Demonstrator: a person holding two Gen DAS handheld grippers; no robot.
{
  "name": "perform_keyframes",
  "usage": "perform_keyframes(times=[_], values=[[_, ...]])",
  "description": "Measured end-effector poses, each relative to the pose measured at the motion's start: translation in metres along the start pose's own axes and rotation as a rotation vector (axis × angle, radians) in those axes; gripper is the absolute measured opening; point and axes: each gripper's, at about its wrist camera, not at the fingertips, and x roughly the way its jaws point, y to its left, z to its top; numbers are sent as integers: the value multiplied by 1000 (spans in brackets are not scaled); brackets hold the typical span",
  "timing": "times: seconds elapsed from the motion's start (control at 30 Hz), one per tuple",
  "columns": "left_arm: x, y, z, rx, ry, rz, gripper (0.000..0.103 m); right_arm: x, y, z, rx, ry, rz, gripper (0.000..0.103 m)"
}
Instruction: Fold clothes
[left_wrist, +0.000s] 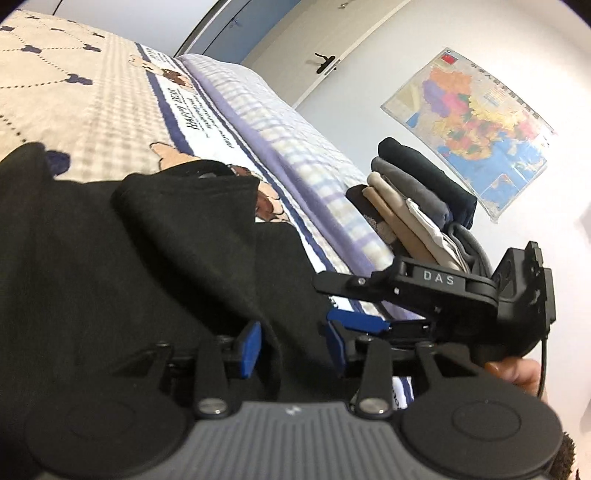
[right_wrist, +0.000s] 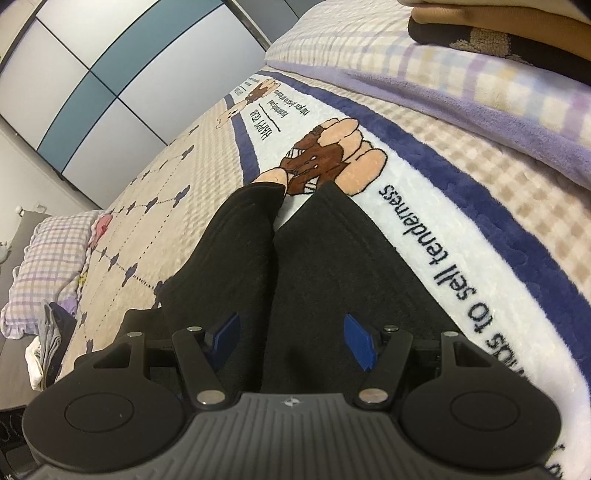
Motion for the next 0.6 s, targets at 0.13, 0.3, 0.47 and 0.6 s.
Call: perform_keyframes(times=[0.13, 0.3, 0.47, 0.6], values=[[11, 0, 6, 16, -7, -28, 41, 1, -2, 3, 16, 4, 13, 66], [30, -11, 7, 46, 10, -56, 50, 3, -12, 10, 67, 19, 44, 66], [45, -34, -4, 215, 73, -61, 59, 4, -27, 19, 170, 34, 102, 66], [51, -40, -16, 286, 124, -48, 59, 5, -31, 22, 195, 43, 130, 66]])
